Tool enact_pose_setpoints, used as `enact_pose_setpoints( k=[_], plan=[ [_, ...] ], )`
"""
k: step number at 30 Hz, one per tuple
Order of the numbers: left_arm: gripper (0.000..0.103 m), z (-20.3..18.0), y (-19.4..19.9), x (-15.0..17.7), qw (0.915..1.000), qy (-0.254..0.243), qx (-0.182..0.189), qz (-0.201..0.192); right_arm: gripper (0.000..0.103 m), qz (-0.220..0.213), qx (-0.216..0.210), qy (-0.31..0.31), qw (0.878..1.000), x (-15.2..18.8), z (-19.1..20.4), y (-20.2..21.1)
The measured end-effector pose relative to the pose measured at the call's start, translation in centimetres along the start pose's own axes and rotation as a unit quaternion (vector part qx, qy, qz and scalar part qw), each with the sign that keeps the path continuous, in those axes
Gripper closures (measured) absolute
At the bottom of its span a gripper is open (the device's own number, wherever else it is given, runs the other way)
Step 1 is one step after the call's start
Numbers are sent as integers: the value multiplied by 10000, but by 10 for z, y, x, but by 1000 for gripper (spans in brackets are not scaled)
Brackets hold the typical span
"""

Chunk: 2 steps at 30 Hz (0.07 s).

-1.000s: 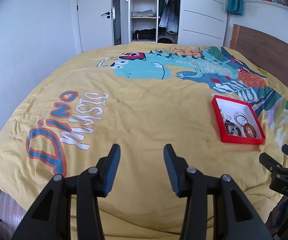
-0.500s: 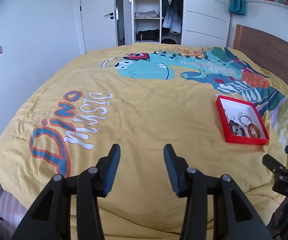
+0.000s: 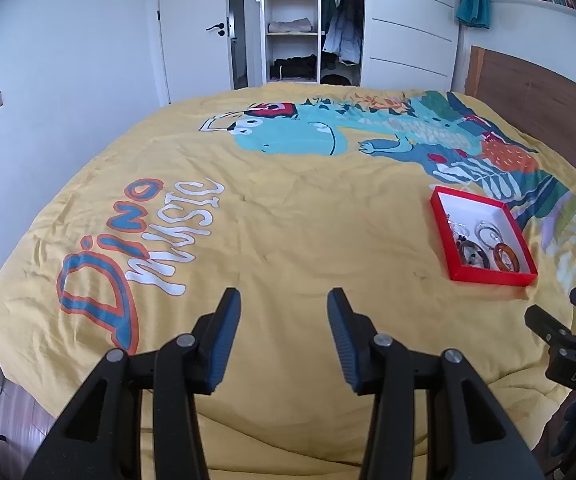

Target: Organize jewelry

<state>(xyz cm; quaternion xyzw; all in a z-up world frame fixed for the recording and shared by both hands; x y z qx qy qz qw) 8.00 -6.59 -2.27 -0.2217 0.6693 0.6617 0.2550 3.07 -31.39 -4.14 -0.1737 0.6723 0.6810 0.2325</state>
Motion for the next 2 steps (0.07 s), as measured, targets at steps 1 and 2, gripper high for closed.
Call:
enact_pose_setpoints(
  k=[1, 2],
  plan=[
    [60, -1, 0, 0, 10000, 3, 4, 10, 0, 0, -2, 3, 10000, -1, 0, 0],
    [60, -2, 0, 1, 10000, 6, 15, 26, 0, 0, 0, 1, 10000, 0, 0, 0]
  ],
)
Point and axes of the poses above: each gripper's, at about its wrist camera, not at the fingertips, and y roughly against the way its jaws point, z to its left, x to its underside, the point moved 9 cm from there along -y, roughly the way its jaws point, and after that the axes turned 7 degrees about z, right-handed, at the moved point
